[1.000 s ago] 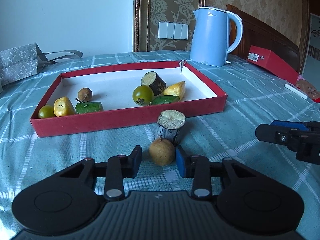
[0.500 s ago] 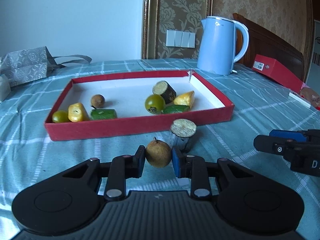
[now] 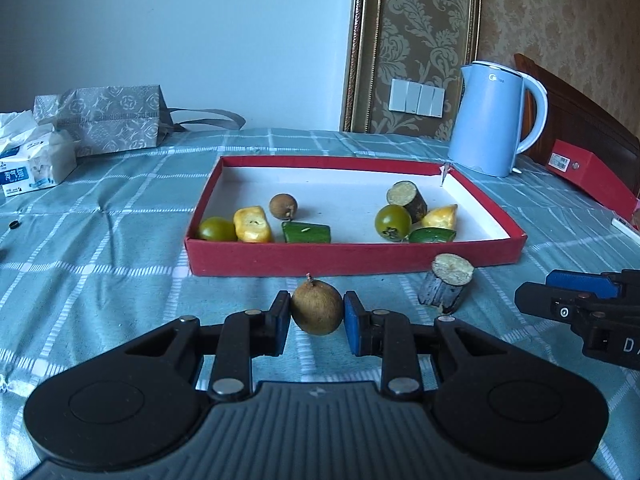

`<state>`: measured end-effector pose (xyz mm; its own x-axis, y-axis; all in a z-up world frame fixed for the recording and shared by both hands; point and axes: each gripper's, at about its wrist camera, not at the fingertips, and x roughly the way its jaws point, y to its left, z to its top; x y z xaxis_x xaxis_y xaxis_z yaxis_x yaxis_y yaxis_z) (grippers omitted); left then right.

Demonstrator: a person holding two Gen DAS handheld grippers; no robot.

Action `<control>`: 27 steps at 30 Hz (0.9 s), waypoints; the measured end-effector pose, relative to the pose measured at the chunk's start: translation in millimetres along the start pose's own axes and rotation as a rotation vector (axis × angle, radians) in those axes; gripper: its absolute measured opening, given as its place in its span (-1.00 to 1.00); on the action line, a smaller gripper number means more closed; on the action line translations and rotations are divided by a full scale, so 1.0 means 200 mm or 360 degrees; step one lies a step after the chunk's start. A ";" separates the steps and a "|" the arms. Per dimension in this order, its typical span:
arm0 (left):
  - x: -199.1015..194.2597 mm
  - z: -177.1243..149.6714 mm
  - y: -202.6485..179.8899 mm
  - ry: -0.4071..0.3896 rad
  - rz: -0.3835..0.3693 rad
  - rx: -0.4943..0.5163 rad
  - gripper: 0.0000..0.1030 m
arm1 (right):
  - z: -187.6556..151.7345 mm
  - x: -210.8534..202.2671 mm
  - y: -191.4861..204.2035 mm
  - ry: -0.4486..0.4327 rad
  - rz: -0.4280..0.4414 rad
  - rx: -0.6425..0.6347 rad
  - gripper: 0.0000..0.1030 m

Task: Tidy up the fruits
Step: 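Hold the brown fruit in the left gripper while the right gripper grasps another eggplant slice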

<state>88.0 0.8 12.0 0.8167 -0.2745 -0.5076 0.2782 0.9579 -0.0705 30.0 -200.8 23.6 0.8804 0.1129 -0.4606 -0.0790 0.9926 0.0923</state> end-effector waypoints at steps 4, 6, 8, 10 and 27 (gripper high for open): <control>0.00 -0.01 0.02 0.0000 0.0011 -0.0018 -0.46 | 0.00 0.02 0.02 0.0016 0.0002 -0.0007 -0.21; 0.00 -0.01 0.03 0.0000 0.0017 -0.0024 -0.46 | 0.01 0.04 0.03 0.0026 0.0007 -0.0011 -0.21; 0.01 -0.01 0.05 0.0003 0.0032 -0.0039 -0.46 | 0.02 0.07 0.05 0.0036 0.0007 -0.0027 -0.21; 0.01 0.00 0.07 0.0005 0.0041 -0.0056 -0.46 | 0.04 0.11 0.07 0.0050 0.0011 -0.0045 -0.21; 0.05 0.00 0.14 0.0026 0.0048 -0.0105 -0.46 | 0.06 0.41 0.16 0.0173 -0.0036 -0.0051 -0.21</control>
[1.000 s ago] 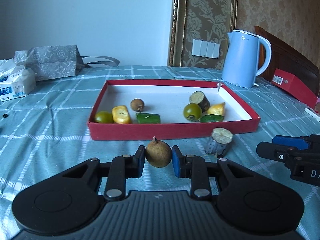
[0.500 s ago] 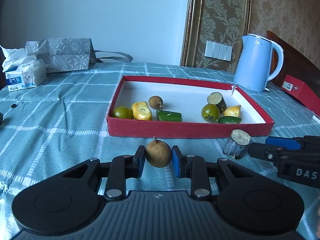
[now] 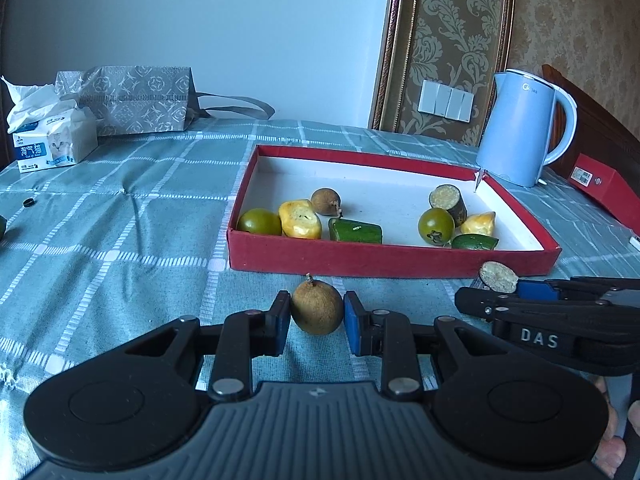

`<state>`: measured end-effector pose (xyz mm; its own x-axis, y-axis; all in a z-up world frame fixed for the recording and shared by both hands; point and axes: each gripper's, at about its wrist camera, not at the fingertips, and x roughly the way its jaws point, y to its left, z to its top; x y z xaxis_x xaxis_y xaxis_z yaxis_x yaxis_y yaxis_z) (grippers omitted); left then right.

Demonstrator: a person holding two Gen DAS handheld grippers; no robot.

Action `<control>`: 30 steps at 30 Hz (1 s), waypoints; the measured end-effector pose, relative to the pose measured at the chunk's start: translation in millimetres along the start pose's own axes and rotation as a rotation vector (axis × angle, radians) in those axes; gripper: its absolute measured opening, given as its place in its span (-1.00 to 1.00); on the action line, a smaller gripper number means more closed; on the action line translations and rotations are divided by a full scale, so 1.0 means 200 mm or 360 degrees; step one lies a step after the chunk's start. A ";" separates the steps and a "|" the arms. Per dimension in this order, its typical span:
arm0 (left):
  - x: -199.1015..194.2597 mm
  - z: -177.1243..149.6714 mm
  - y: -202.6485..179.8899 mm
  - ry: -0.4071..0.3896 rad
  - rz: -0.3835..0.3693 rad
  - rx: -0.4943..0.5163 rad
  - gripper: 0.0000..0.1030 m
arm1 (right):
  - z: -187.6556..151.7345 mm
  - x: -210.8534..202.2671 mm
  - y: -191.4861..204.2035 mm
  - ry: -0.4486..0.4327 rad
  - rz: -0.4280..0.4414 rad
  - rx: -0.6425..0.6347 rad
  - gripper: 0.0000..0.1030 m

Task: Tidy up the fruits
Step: 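Hold the brown fruit in the left gripper while the right gripper grasps another eggplant slice, then carry the brown fruit into the red tray and open the left gripper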

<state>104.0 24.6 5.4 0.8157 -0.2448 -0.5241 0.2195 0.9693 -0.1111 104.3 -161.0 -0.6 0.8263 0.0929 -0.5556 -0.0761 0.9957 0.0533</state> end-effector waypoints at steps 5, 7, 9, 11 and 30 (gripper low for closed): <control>0.00 0.00 0.01 0.0005 -0.0002 -0.0009 -0.46 | 0.01 0.03 0.02 -0.0001 -0.0022 -0.0018 -0.21; 0.00 0.00 0.01 0.0007 0.0001 -0.0013 -0.46 | 0.01 0.03 0.03 0.0005 -0.0032 -0.0031 -0.21; 0.00 0.00 0.02 0.0005 0.0005 -0.0013 -0.46 | 0.01 0.03 0.03 0.0011 -0.0029 -0.0044 -0.27; 0.00 0.00 0.02 0.0005 0.0006 -0.0017 -0.46 | 0.01 0.03 0.03 0.0007 -0.0041 -0.0049 -0.35; -0.03 0.19 -0.15 -0.0101 -0.0073 0.0125 -0.46 | -0.01 -0.20 -0.08 -0.0121 -0.0044 -0.0009 -0.36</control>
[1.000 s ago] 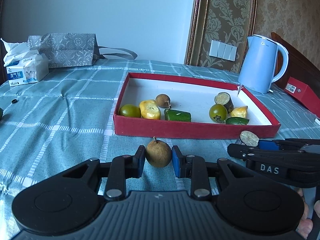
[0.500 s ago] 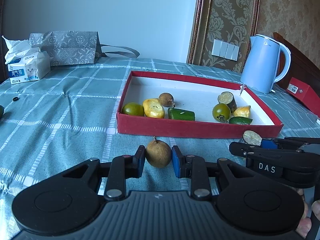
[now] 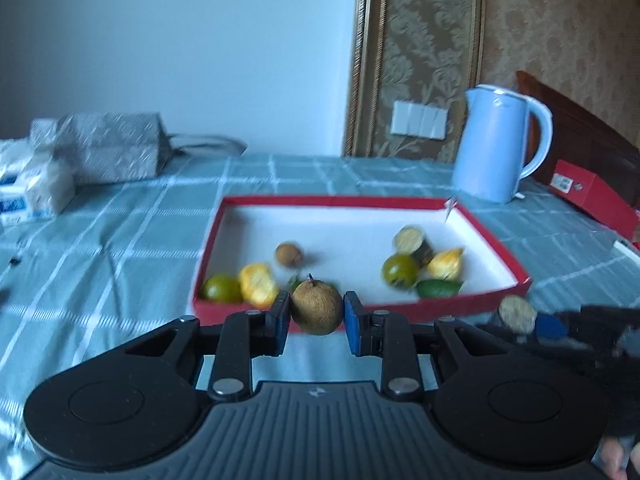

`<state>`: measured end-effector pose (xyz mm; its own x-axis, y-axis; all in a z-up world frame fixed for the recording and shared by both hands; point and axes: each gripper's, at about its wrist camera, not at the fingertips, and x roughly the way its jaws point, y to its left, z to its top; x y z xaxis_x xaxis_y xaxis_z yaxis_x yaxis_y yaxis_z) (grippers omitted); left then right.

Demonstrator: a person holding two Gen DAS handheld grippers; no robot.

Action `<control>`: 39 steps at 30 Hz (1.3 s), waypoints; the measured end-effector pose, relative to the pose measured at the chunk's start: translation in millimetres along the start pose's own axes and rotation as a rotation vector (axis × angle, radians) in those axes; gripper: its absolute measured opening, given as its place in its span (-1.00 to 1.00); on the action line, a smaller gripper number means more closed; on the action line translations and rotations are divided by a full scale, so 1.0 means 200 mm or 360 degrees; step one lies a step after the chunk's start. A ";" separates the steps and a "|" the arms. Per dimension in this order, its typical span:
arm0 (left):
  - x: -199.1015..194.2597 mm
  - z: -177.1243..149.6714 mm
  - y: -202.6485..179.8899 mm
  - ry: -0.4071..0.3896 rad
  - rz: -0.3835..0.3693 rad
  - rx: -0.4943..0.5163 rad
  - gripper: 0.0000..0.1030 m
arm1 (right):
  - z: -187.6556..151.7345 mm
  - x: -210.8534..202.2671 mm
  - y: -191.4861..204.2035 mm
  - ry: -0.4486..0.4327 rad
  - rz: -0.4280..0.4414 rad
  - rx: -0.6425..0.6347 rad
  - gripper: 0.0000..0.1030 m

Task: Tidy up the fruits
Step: 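Carry the brown fruit into the red tray and open the left gripper, then carry the eggplant slice into the red tray and open the right gripper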

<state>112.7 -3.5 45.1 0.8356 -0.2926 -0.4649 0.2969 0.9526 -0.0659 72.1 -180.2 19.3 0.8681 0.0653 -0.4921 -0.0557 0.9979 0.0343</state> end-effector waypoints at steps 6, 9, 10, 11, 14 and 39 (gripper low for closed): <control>0.17 0.12 -0.11 0.0007 0.0017 0.0077 -0.46 | -0.01 -0.07 -0.11 -0.0026 -0.0035 0.0062 -0.36; 0.27 0.15 -0.15 0.0021 0.0063 0.0111 -0.46 | -0.02 -0.07 -0.15 -0.0026 -0.0048 0.0076 -0.36; 0.31 0.15 -0.16 0.0044 0.0073 0.0105 -0.46 | -0.02 -0.06 -0.16 -0.0019 -0.0045 0.0079 -0.36; 0.35 0.16 -0.15 0.0080 0.0067 0.0087 -0.46 | -0.03 -0.06 -0.16 -0.0016 -0.0045 0.0086 -0.36; 0.45 0.15 -0.13 0.0150 0.0099 0.0046 -0.46 | -0.04 -0.04 -0.19 -0.0004 -0.0043 0.0103 -0.36; 0.31 0.08 -0.08 0.0038 0.0238 0.0044 -0.09 | 0.09 0.03 -0.21 -0.0059 -0.0096 0.0045 -0.36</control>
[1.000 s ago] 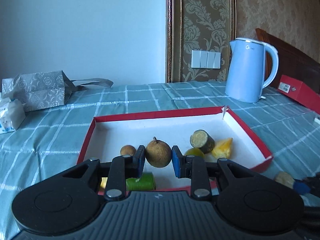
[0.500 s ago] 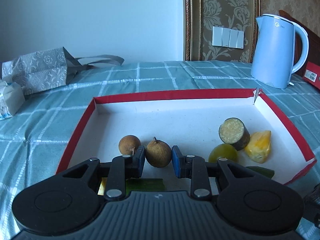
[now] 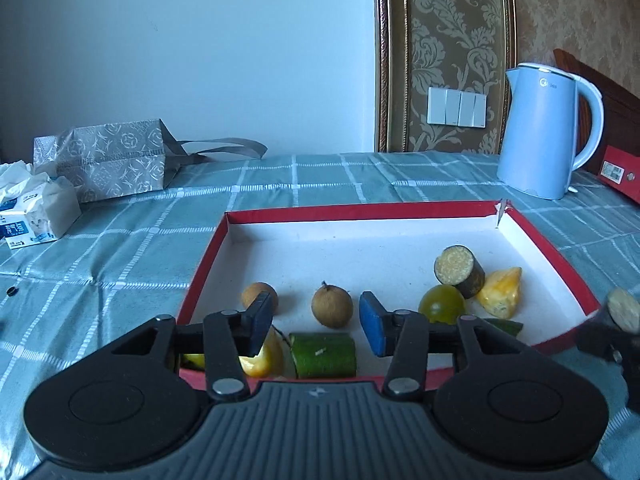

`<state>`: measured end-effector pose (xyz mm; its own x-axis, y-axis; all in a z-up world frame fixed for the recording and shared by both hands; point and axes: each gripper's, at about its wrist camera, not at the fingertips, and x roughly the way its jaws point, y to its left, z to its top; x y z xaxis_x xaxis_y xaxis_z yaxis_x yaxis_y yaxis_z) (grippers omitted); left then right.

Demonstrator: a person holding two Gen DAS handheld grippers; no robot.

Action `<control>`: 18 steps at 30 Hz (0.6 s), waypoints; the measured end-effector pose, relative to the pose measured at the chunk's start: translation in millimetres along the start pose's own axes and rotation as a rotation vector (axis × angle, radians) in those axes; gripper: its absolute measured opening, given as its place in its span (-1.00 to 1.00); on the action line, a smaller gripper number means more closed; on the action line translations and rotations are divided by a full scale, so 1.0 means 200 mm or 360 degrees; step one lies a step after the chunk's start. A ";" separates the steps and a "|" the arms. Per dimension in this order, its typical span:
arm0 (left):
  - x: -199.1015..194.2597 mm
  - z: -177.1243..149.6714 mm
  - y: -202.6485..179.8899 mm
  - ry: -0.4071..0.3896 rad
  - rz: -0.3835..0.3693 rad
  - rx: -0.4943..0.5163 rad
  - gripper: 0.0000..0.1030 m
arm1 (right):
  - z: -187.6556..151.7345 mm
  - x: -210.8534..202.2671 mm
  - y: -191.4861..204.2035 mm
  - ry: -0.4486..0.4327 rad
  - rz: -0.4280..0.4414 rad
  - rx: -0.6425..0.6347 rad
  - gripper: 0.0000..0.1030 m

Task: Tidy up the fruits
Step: 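Carry the eggplant slice into the red tray and open the right gripper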

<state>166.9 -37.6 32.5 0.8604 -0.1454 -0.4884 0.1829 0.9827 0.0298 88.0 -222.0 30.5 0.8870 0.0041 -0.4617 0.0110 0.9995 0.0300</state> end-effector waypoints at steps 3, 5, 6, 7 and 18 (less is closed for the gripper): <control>-0.05 -0.02 0.02 -0.0004 -0.0036 -0.0033 -0.09 | 0.04 0.03 0.01 -0.0014 -0.0024 -0.0016 -0.36; -0.08 -0.03 0.02 -0.0008 -0.0048 -0.0044 -0.09 | 0.06 0.07 0.01 -0.0014 -0.0054 -0.0027 -0.36; -0.08 -0.03 0.03 -0.0012 -0.0050 -0.0039 -0.09 | 0.07 0.09 0.00 -0.0010 -0.0066 -0.0028 -0.36; -0.09 -0.04 0.03 -0.0014 -0.0049 -0.0038 -0.09 | 0.08 0.11 0.00 0.0002 -0.0076 -0.0026 -0.36; -0.08 -0.07 0.05 -0.0004 -0.0067 -0.0069 -0.09 | 0.09 0.27 -0.02 0.0099 -0.0100 -0.0027 -0.36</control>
<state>148.0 -22.9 29.4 0.8535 -0.1868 -0.4865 0.1982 0.9798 -0.0286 144.4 -226.4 21.7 0.8546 -0.0573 -0.5161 0.0574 0.9982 -0.0157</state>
